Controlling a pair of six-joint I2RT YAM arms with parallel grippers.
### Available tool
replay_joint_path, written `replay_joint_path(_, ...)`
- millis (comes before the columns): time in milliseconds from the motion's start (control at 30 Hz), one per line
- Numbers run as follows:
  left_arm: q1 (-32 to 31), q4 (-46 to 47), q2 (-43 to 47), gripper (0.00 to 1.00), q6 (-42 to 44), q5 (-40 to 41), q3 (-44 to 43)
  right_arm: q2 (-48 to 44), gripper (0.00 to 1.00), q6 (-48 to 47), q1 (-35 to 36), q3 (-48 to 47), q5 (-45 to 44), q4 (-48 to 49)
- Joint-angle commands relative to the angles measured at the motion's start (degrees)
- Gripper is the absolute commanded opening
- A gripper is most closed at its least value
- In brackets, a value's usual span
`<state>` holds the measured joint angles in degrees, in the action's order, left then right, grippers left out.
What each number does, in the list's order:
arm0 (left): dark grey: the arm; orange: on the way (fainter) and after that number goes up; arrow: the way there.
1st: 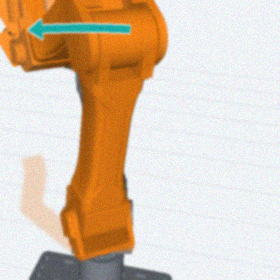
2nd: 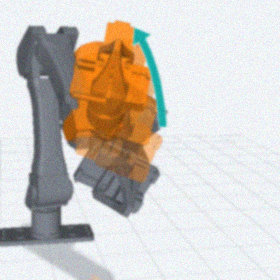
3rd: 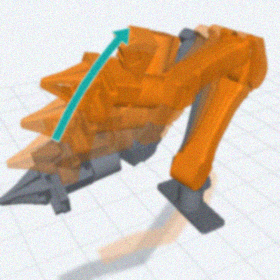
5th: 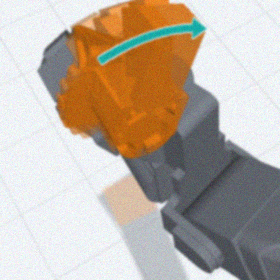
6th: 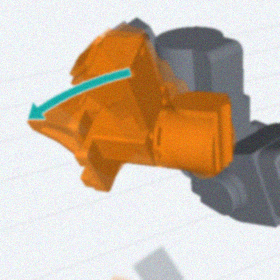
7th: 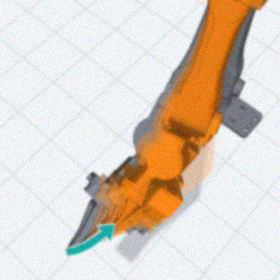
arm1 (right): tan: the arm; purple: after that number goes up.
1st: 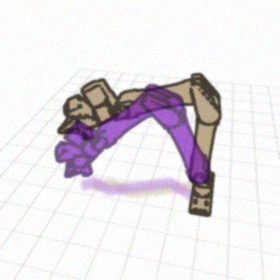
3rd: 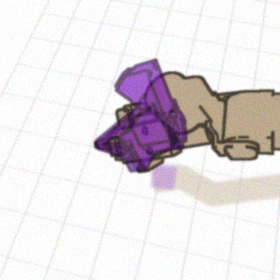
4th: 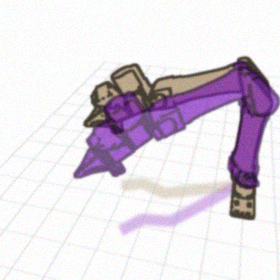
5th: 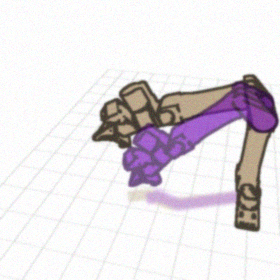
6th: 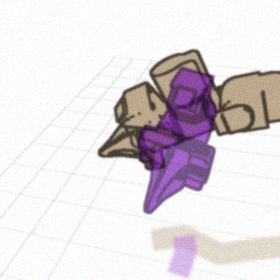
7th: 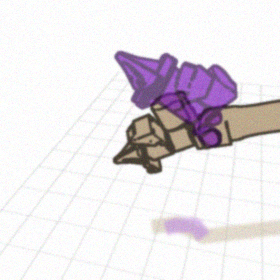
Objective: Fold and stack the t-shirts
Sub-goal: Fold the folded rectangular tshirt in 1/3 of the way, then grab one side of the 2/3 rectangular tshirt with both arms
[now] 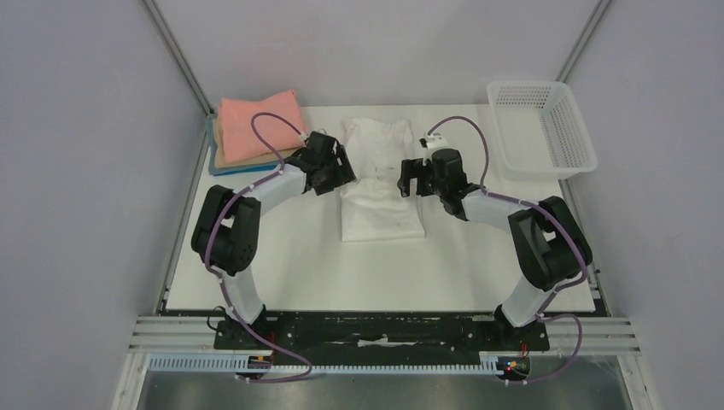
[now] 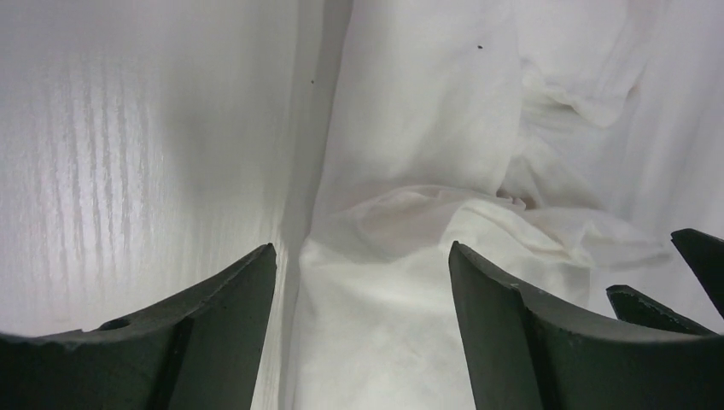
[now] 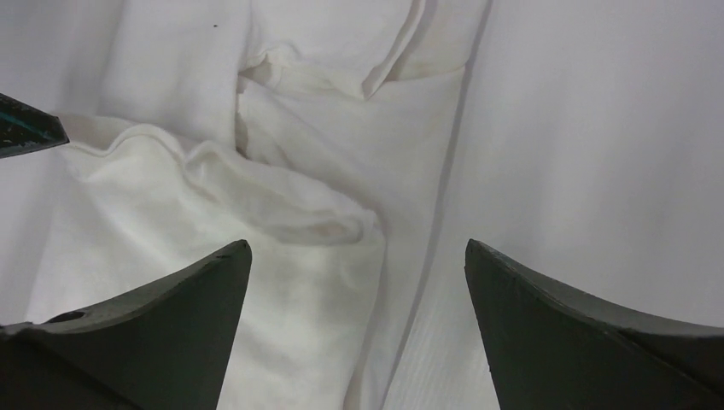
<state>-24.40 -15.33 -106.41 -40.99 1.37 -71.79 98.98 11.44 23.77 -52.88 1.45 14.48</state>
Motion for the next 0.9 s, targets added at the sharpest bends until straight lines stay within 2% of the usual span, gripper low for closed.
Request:
replay_joint_path(0, -0.1, -0.6, 8.4, 0.8, 0.6, -0.2, 3.5, -7.1, 0.98, 1.5, 0.2, 4.6, 2.1, 4.3)
replay_joint_path(167, -0.2, -0.6, 15.1, 0.82, 0.3, -1.1, 10.5, -12.0, 0.98, 1.5, 0.3, 11.4, 4.9, 8.4)
replay_joint_path(367, -0.6, 1.4, 20.7, 0.82, -0.9, -5.8, 19.2, -10.6, 0.98, 3.4, 0.3, 14.2, 5.3, 7.7)
replay_joint_path(467, -1.5, 3.0, 22.9, 0.82, -2.5, -8.5, 25.1, -15.0, 0.98, 6.3, 0.3, 19.7, 5.5, 8.4)
replay_joint_path(633, -4.0, 8.6, 25.8, 0.75, -6.3, -12.0, 33.2, -24.5, 0.98, 12.0, 0.3, 30.3, 8.8, 10.7)
replay_joint_path(733, -5.5, 9.5, 25.4, 0.69, -7.2, -11.0, 34.5, -28.6, 0.91, 15.4, 0.3, 34.6, 7.4, 10.3)
replay_joint_path(867, -7.6, 10.6, 22.1, 0.62, -7.5, -11.1, 34.1, -29.5, 0.81, 17.3, 0.3, 37.1, 7.2, 11.0)
